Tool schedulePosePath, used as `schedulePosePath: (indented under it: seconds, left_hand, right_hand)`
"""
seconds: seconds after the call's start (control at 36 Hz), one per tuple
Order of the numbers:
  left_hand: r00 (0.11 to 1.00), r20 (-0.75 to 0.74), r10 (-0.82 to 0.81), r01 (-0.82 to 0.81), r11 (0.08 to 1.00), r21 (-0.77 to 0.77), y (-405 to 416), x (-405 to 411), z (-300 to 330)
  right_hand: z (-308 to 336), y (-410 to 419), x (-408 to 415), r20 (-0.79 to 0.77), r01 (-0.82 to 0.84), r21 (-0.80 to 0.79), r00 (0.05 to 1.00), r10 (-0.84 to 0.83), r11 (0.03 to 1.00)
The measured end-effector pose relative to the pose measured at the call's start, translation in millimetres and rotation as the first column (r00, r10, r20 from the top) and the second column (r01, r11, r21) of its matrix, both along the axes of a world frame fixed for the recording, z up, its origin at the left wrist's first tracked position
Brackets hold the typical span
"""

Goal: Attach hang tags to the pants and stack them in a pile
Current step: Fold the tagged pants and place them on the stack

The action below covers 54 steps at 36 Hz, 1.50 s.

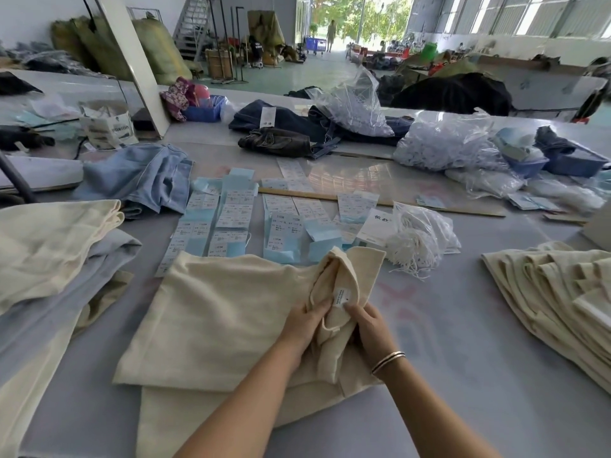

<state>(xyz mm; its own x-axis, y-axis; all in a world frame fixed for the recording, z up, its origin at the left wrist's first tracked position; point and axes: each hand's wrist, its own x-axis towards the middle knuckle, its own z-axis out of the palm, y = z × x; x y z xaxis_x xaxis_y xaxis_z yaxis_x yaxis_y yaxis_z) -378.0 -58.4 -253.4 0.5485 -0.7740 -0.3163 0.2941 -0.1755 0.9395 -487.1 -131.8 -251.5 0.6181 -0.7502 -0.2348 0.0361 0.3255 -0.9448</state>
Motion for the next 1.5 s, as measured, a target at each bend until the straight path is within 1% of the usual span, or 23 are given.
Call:
schedulePosePath:
  seconds: [0.14, 0.22, 0.25, 0.31, 0.39, 0.44, 0.5, 0.61, 0.75, 0.78, 0.86, 0.89, 0.94, 1.0, 1.08, 1.14, 1.19, 1.25, 1.31, 1.42, 1.5]
  left_hand:
    - [1.000, 0.016, -0.025, 0.025, 1.000, 0.009, 0.9, 1.5, -2.0]
    - [0.999, 0.033, 0.012, -0.014, 0.998, 0.066, 1.3, 4.2, -6.1]
    - [0.999, 0.017, 0.027, -0.028, 0.996, 0.088, 1.9, 6.0, -7.1]
    - [0.995, -0.093, 0.038, -0.029, 0.995, 0.095, 2.7, 9.9, -8.2]
    - [0.962, -0.274, 0.019, -0.004, 0.998, 0.057, 2.6, 14.7, -9.2]
    - [0.938, -0.346, 0.015, -0.007, 1.000, 0.026, 2.0, 16.1, -9.5]
    - [0.928, -0.371, 0.013, -0.010, 1.000, 0.008, 1.3, 16.0, -9.2]
    - [0.927, -0.374, 0.027, -0.026, 1.000, 0.008, 0.6, 14.8, -11.1]
    - [0.945, -0.327, -0.028, 0.033, 0.999, 0.009, 0.8, 15.7, -9.6]
    - [0.956, -0.292, -0.034, 0.040, 0.999, 0.016, 0.2, 14.8, -8.1]
    - [0.994, -0.099, -0.047, 0.053, 0.997, 0.058, -2.0, 8.0, -3.8]
    - [0.997, -0.055, -0.046, 0.049, 0.997, 0.053, -2.6, 5.4, -2.5]
    - [0.999, -0.016, -0.036, 0.037, 0.999, 0.031, -2.6, 2.3, -1.1]
    - [0.999, 0.007, -0.034, 0.034, 0.999, 0.029, -2.1, 2.1, -0.3]
    - [1.000, 0.004, -0.021, 0.021, 0.999, 0.026, -2.8, 2.6, -1.8]
    - [1.000, -0.001, -0.019, 0.019, 1.000, 0.019, -2.8, 3.0, -4.2]
    - [0.998, -0.062, -0.003, 0.003, 1.000, 0.011, -1.8, 5.8, -8.5]
    - [0.984, -0.178, 0.029, -0.029, 1.000, 0.007, 0.2, 10.1, -12.7]
    - [0.967, -0.253, 0.033, -0.034, 0.999, 0.003, 0.8, 13.6, -16.3]
    - [0.952, -0.306, 0.007, -0.012, 1.000, -0.013, -0.2, 15.6, -17.0]
    - [0.948, -0.318, 0.004, -0.006, 1.000, -0.007, 0.1, 16.2, -16.3]
  right_hand:
    - [4.2, 2.4, -1.9, 0.021, -0.031, -0.051, 0.999, 0.032, 0.998]
    - [2.4, 3.0, -2.4, 0.021, -0.019, -0.050, 1.000, 0.020, 0.999]
    - [1.6, 2.9, -2.8, 0.028, -0.018, -0.046, 0.999, 0.019, 0.999]
    - [0.2, 2.6, -4.2, 0.053, -0.013, -0.030, 0.998, 0.014, 0.999]
    - [-1.7, 2.6, -5.9, 0.080, -0.010, -0.019, 0.997, 0.012, 1.000]
    - [-2.1, 3.4, -6.8, 0.096, -0.013, -0.024, 0.995, 0.015, 1.000]
    - [-2.1, 3.8, -7.0, 0.107, -0.011, -0.031, 0.994, 0.014, 0.999]
    - [-3.6, 3.1, -7.3, 0.127, -0.011, -0.019, 0.992, 0.013, 1.000]
    - [-4.9, 1.7, -6.8, 0.144, 0.003, 0.033, 0.990, -0.008, 0.999]
    - [-5.7, 1.2, -6.3, 0.145, 0.008, 0.046, 0.989, -0.015, 0.999]
    - [-6.1, -0.2, -2.9, 0.134, 0.013, 0.056, 0.991, -0.020, 0.998]
    - [-6.2, -0.5, -2.4, 0.130, 0.009, 0.054, 0.991, -0.016, 0.999]
    - [-4.8, 0.4, -1.9, 0.112, -0.011, 0.038, 0.994, 0.006, 0.999]
    - [-3.7, 1.4, -1.6, 0.042, -0.015, -0.030, 0.999, 0.016, 0.999]
    - [-4.9, 2.4, 0.4, -0.036, 0.040, -0.115, 0.998, -0.044, 0.993]
    - [-5.8, 2.6, 1.0, -0.049, 0.066, -0.136, 0.996, -0.073, 0.988]
    - [-6.2, 3.1, -0.1, -0.021, 0.079, -0.105, 0.996, -0.082, 0.991]
    - [-6.1, 3.4, -2.1, 0.017, 0.076, -0.059, 0.997, -0.075, 0.995]
    - [-6.0, 3.0, -3.6, 0.049, 0.059, -0.025, 0.997, -0.057, 0.998]
    - [-3.8, 4.5, -3.5, 0.112, 0.048, 0.043, 0.992, -0.053, 0.998]
    - [-2.0, 4.6, -4.9, 0.117, 0.044, 0.045, 0.992, -0.049, 0.998]
